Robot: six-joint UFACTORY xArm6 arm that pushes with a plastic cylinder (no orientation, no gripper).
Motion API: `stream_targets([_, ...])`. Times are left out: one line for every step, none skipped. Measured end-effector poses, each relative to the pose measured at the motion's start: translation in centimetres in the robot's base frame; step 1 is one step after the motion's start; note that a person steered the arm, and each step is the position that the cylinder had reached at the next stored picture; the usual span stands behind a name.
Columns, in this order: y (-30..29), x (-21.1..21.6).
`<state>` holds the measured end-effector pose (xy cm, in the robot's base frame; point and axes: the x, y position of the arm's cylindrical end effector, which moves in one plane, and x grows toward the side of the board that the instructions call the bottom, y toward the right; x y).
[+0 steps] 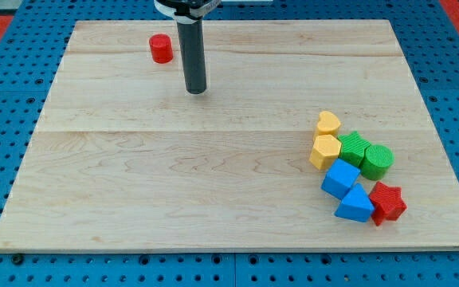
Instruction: Push the red circle to the left side
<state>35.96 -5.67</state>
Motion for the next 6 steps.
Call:
stream_targets([-1.4, -1.6])
stream_targets([-3.3, -6.2])
stream_targets([-2.7, -5.9])
stream_targets([0.4, -8.4])
stream_targets([-0.8, -10.2])
stream_targets([-2.3, -9.7])
